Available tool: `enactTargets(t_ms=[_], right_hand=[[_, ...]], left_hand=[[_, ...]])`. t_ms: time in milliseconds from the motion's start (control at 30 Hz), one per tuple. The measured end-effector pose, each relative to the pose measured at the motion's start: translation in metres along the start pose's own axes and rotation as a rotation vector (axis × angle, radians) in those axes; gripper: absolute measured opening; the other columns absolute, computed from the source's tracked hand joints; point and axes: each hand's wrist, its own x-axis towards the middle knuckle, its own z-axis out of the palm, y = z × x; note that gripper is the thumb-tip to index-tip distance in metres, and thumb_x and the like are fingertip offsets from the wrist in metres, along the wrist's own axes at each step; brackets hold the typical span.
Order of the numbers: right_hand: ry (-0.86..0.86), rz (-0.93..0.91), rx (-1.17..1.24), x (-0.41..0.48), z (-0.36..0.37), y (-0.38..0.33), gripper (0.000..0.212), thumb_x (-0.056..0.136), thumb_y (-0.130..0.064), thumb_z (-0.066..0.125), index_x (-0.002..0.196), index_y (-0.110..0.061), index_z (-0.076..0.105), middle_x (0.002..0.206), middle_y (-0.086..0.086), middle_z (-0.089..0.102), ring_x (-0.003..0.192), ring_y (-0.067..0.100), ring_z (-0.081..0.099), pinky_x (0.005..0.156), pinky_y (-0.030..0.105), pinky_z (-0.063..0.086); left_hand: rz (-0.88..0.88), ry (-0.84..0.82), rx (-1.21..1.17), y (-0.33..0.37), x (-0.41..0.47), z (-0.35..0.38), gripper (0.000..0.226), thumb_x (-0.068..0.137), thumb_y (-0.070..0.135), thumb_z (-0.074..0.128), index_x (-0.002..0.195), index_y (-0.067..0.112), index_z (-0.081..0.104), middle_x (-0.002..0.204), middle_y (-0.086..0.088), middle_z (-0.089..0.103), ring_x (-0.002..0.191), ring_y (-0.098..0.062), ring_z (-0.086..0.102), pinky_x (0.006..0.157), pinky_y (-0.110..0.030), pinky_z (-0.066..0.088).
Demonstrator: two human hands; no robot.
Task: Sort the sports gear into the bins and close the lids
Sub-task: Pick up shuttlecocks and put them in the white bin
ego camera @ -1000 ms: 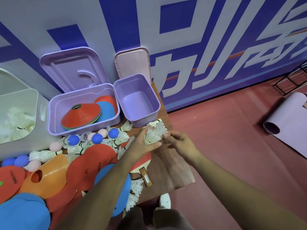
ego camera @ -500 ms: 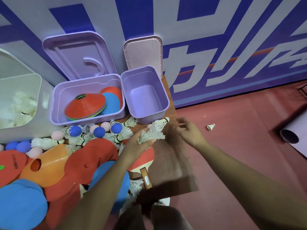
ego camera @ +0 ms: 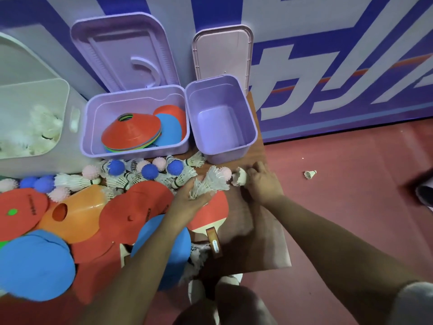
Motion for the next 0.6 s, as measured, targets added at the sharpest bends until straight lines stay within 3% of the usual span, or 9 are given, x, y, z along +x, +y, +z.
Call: enactTargets(t_ms=[67, 133, 200, 267, 333, 433, 500, 600], right_hand=[[0.069, 0.096, 0.283, -0.011, -0.011, -0.004, 0.02, 0.083, -0.017, 0.064, 0.1, -0.006, 0.062, 0.098, 0.011, 0.056, 0.096, 0.03, 0.054, 0.081, 0.035, 0.046], [0.086, 0.183, 0.544, -0.025, -0.034, -0.016, 0.015, 0.084, -0.017, 0.068, 0.096, -0.013, 0.06, 0.091, 0.008, 0.062, 0.092, 0.027, 0.059, 0.072, 0.03, 0.042], [0.119, 0.177, 0.8, -0.04, -0.06, -0.038, 0.029, 0.086, -0.017, 0.07, 0.111, -0.022, 0.058, 0.094, 0.003, 0.067, 0.087, 0.023, 0.065, 0.07, 0.03, 0.047], [0.149, 0.102, 1.06, -0.051, -0.086, -0.066, 0.058, 0.086, -0.014, 0.071, 0.133, -0.038, 0.045, 0.107, 0.001, 0.066, 0.088, 0.019, 0.066, 0.076, 0.031, 0.055], [0.164, 0.052, 1.188, -0.054, -0.107, -0.095, 0.067, 0.088, -0.012, 0.07, 0.137, -0.045, 0.039, 0.106, 0.002, 0.064, 0.086, 0.014, 0.064, 0.08, 0.032, 0.057], [0.196, 0.099, 1.359, -0.051, -0.13, -0.14, 0.035, 0.09, -0.006, 0.066, 0.118, -0.022, 0.053, 0.091, 0.014, 0.063, 0.074, 0.017, 0.065, 0.074, 0.046, 0.055], [0.202, 0.128, 1.376, -0.049, -0.133, -0.168, 0.01, 0.093, -0.01, 0.063, 0.099, -0.012, 0.055, 0.08, 0.016, 0.059, 0.066, 0.022, 0.063, 0.067, 0.05, 0.053], [0.134, 0.11, 1.268, -0.043, -0.127, -0.205, 0.016, 0.096, -0.022, 0.058, 0.08, -0.019, 0.059, 0.077, 0.01, 0.064, 0.073, 0.027, 0.062, 0.071, 0.047, 0.051]], left_hand=[[0.005, -0.007, -0.023, 0.002, -0.004, -0.007, 0.032, 0.087, 0.017, 0.072, 0.114, 0.029, 0.063, 0.107, 0.012, 0.073, 0.101, -0.004, 0.067, 0.081, -0.015, 0.052], [0.01, -0.003, -0.035, 0.004, -0.01, -0.015, 0.032, 0.087, 0.015, 0.071, 0.116, 0.026, 0.063, 0.106, 0.01, 0.073, 0.1, -0.005, 0.068, 0.079, -0.014, 0.052], [0.024, 0.003, -0.037, 0.007, -0.017, -0.025, 0.034, 0.087, 0.014, 0.071, 0.119, 0.023, 0.063, 0.108, 0.008, 0.073, 0.101, -0.006, 0.067, 0.078, -0.013, 0.051], [0.029, 0.011, -0.035, 0.007, -0.024, -0.036, 0.034, 0.087, 0.014, 0.072, 0.117, 0.026, 0.062, 0.107, 0.011, 0.072, 0.1, -0.001, 0.066, 0.075, -0.009, 0.049], [0.041, 0.014, -0.018, 0.011, -0.032, -0.049, 0.034, 0.086, 0.017, 0.073, 0.114, 0.031, 0.062, 0.106, 0.017, 0.071, 0.098, 0.006, 0.064, 0.075, -0.005, 0.046], [0.071, 0.001, 0.034, 0.019, -0.039, -0.072, 0.033, 0.085, 0.022, 0.074, 0.113, 0.034, 0.063, 0.105, 0.023, 0.071, 0.101, 0.008, 0.062, 0.082, -0.007, 0.045], [0.1, -0.009, 0.06, 0.03, -0.044, -0.09, 0.03, 0.087, 0.019, 0.072, 0.106, 0.039, 0.061, 0.094, 0.032, 0.069, 0.092, 0.012, 0.063, 0.077, -0.005, 0.045], [0.153, 0.039, 0.098, 0.047, -0.042, -0.121, 0.034, 0.084, 0.023, 0.075, 0.107, 0.044, 0.06, 0.1, 0.026, 0.069, 0.095, 0.009, 0.062, 0.079, -0.007, 0.046]])
